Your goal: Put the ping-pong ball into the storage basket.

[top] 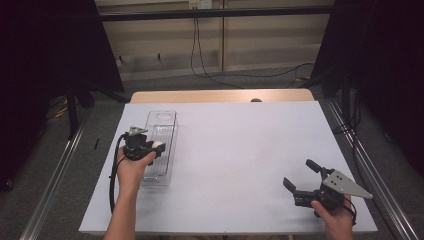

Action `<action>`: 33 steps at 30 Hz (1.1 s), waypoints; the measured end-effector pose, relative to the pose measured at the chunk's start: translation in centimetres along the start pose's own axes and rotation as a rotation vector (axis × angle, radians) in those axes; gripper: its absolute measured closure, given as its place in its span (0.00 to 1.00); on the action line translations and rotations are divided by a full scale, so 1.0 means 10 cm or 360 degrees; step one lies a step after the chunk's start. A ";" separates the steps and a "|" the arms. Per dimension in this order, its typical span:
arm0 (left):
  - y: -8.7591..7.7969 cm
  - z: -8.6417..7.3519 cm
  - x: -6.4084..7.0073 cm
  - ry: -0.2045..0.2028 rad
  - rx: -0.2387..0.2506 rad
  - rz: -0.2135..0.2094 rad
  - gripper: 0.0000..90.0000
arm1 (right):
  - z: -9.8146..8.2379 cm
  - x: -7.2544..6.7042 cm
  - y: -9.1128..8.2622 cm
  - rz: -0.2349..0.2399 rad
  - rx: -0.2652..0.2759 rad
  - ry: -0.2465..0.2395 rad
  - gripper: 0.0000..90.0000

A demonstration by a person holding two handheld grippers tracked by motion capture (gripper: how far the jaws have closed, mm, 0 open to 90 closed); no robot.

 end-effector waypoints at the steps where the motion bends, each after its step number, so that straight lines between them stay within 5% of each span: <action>1: 0.00 0.00 0.00 0.0001 0.0000 0.0000 0.54 | 0.00 0.00 0.00 0.0001 0.0000 -0.0002 0.01; 33: -0.21 0.01 0.08 0.0002 0.0148 -0.0006 0.28 | 0.01 -0.04 0.03 0.0016 0.0006 -0.0008 0.01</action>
Point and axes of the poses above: each handheld gripper's, and its own axes: y roughly forward along the jaws, z roughly out of its top, x roughly to its right, the point moved 7 cm from there along y, roughly forward along the jaws, and after that the axes turned 2 degrees about y, right-handed, at the moved point
